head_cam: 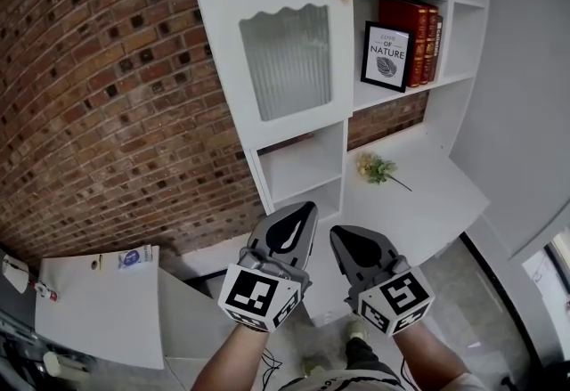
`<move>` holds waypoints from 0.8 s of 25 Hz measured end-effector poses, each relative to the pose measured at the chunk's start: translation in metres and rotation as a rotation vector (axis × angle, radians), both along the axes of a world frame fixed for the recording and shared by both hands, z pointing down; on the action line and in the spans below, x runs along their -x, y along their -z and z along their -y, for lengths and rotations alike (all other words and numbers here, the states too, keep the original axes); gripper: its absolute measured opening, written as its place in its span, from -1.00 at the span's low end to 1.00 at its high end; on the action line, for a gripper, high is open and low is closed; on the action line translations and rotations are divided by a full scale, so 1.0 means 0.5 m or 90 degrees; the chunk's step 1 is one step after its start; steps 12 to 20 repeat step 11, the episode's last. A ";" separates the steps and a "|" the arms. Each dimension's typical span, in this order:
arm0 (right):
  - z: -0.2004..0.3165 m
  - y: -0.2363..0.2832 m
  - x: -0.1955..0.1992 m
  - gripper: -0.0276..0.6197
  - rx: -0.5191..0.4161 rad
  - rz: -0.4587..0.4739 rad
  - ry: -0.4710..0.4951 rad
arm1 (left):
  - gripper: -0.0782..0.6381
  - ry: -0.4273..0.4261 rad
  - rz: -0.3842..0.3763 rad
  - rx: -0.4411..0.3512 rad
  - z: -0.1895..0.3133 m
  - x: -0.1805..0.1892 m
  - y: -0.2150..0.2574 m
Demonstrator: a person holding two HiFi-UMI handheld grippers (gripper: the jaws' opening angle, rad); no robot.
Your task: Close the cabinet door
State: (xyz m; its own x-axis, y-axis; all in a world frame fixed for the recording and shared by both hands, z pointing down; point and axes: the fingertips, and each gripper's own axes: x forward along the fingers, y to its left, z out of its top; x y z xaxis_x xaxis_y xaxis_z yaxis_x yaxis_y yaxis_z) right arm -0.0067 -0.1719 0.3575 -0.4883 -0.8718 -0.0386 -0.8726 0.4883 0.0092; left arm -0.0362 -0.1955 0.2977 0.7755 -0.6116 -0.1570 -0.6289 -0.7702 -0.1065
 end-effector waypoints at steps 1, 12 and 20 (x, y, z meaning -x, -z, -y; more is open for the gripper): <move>0.001 0.002 0.003 -0.86 -0.001 -0.001 0.001 | -0.75 0.000 0.000 -0.001 0.001 0.002 0.000; 0.011 0.017 0.029 -0.86 -0.006 -0.006 0.005 | -0.75 -0.002 0.000 0.003 0.006 0.024 0.005; 0.011 0.017 0.029 -0.86 -0.006 -0.006 0.005 | -0.75 -0.002 0.000 0.003 0.006 0.024 0.005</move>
